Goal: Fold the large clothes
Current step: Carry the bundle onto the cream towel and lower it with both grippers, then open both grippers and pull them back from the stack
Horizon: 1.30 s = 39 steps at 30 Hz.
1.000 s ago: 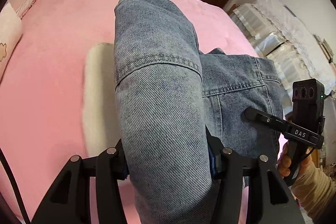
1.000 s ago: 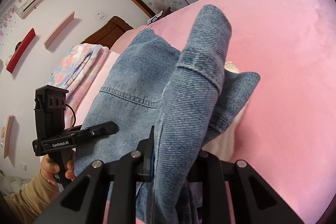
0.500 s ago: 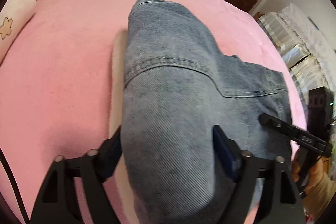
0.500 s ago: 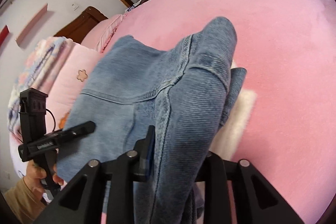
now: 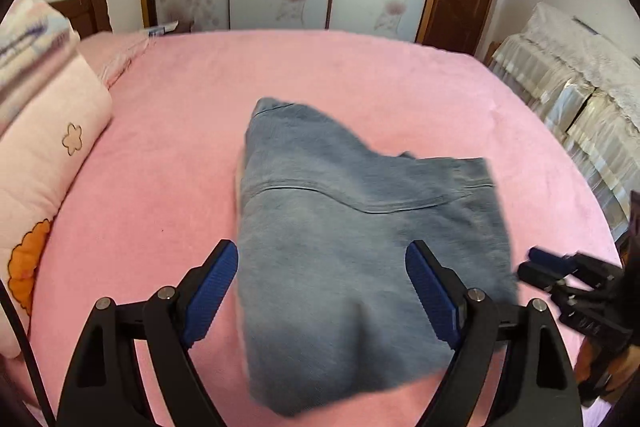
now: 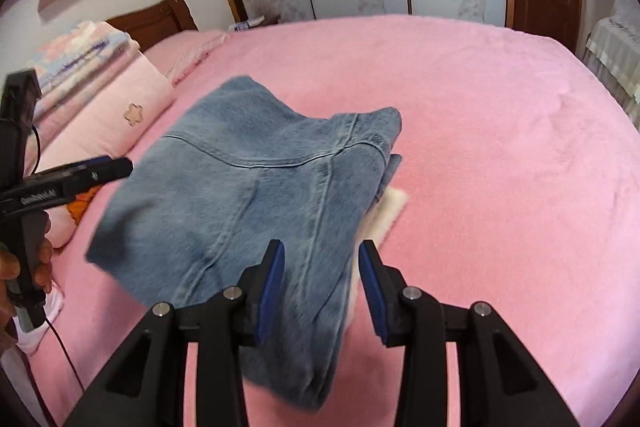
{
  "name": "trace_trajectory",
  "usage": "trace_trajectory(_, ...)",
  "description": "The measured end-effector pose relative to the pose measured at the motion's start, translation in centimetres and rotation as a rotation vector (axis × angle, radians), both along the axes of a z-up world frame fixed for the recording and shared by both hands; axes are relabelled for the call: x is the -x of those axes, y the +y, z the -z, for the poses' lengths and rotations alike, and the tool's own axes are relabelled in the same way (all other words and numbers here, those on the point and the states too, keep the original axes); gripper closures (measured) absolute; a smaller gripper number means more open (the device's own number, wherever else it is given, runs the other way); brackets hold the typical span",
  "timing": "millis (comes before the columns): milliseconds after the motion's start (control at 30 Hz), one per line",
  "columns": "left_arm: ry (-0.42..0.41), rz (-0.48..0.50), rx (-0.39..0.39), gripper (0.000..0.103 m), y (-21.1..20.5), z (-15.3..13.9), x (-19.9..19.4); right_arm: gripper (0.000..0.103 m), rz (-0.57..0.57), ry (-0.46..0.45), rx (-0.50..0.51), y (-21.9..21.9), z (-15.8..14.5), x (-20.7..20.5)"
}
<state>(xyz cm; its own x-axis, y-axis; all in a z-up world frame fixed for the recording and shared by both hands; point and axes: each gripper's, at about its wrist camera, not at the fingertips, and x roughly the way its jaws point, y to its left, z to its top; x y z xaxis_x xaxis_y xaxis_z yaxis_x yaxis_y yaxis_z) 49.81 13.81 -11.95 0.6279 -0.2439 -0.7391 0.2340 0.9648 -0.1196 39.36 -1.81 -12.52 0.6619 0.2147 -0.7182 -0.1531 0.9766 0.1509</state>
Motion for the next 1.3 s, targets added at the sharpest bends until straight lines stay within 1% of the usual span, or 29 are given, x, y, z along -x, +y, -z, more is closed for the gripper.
trace_trajectory(33,0.005,0.007,-0.003,0.018,-0.6,-0.2,0.6,0.079,-0.013,-0.009,-0.035,0.1,-0.1,0.7)
trace_trajectory(67,0.014,0.006,-0.016,0.018,-0.8,0.0,1.2,0.086,-0.032,-0.007,-0.065,0.8,-0.1,0.9)
trace_trajectory(100,0.027,0.002,-0.035,0.019,-1.1,0.5,1.7,0.091,-0.041,-0.004,-0.072,1.3,0.0,1.2)
trace_trajectory(133,0.033,-0.008,-0.053,0.021,-1.1,1.0,1.9,0.091,-0.043,-0.005,-0.059,1.7,0.2,1.5)
trace_trajectory(200,0.075,-0.051,-0.104,0.033,-1.0,2.8,1.8,0.091,-0.02,-0.008,0.017,2.8,0.9,1.9)
trace_trajectory(233,0.099,-0.079,-0.122,0.033,-0.5,3.8,1.9,0.091,0.009,0.004,0.049,2.9,1.6,2.0)
trace_trajectory(267,0.098,-0.11,-0.145,0.033,0.1,4.4,1.9,0.091,0.024,0.009,0.06,2.9,2.0,2.1)
trace_trajectory(300,0.1,-0.127,-0.151,0.033,0.5,4.9,1.8,0.091,0.051,0.021,0.073,2.5,2.6,2.4)
trace_trajectory(333,0.134,-0.131,-0.116,0.033,1.3,5.6,1.5,0.091,0.066,0.034,0.078,2.0,3.1,2.4)
trace_trajectory(367,0.171,-0.14,-0.061,0.032,2.1,6.4,1.3,0.091,0.078,0.048,0.083,1.9,3.6,2.4)
trace_trajectory(400,0.187,-0.151,-0.027,0.03,2.8,6.9,1.1,0.091,0.087,0.068,0.081,1.5,4.3,2.3)
trace_trajectory(433,0.19,-0.155,-0.013,0.03,3.1,7.1,1.1,0.091,0.09,0.083,0.071,1.3,4.6,2.4)
trace_trajectory(467,0.182,-0.153,-0.021,0.03,3.0,7.0,1.3,0.091,0.093,0.095,0.051,1.0,4.9,2.4)
trace_trajectory(500,0.175,-0.153,-0.031,0.03,2.9,6.9,1.4,0.091,0.096,0.097,0.029,0.6,4.9,2.5)
trace_trajectory(667,0.186,-0.182,-0.029,0.03,2.9,6.2,1.9,0.091,0.104,0.109,0.027,0.5,3.9,2.8)
trace_trajectory(800,0.189,-0.181,-0.025,0.03,2.4,4.6,4.2,0.091,0.114,0.093,0.015,0.0,2.1,4.8)
trace_trajectory(900,0.178,-0.164,-0.012,0.03,1.6,2.7,6.6,0.091,0.106,0.089,-0.001,-0.3,0.6,6.6)
trace_trajectory(967,0.17,-0.17,-0.018,0.03,0.7,1.2,8.8,0.091,0.1,0.086,-0.005,-0.3,-0.3,7.7)
trace_trajectory(1033,0.16,-0.188,-0.037,0.03,0.0,0.0,10.6,0.091,0.089,0.08,-0.009,-0.4,-1.6,9.2)
trace_trajectory(1133,0.145,-0.264,-0.104,0.03,-1.5,-1.7,14.2,0.091,0.078,0.074,-0.003,-0.6,-3.2,12.0)
trace_trajectory(1167,0.151,-0.294,-0.127,0.03,-2.0,-2.2,15.5,0.091,0.076,0.077,0.004,-0.8,-3.5,12.7)
trace_trajectory(1200,0.167,-0.306,-0.133,0.03,-2.5,-2.5,16.6,0.091,0.075,0.081,0.015,-1.0,-3.8,13.8)
trace_trajectory(1233,0.191,-0.307,-0.123,0.03,-3.0,-2.7,17.8,0.09,0.072,0.09,0.023,-1.2,-3.9,15.0)
trace_trajectory(1300,0.243,-0.303,-0.076,0.03,-3.9,-3.3,20.3,0.09,0.067,0.128,0.024,-2.0,-4.1,17.3)
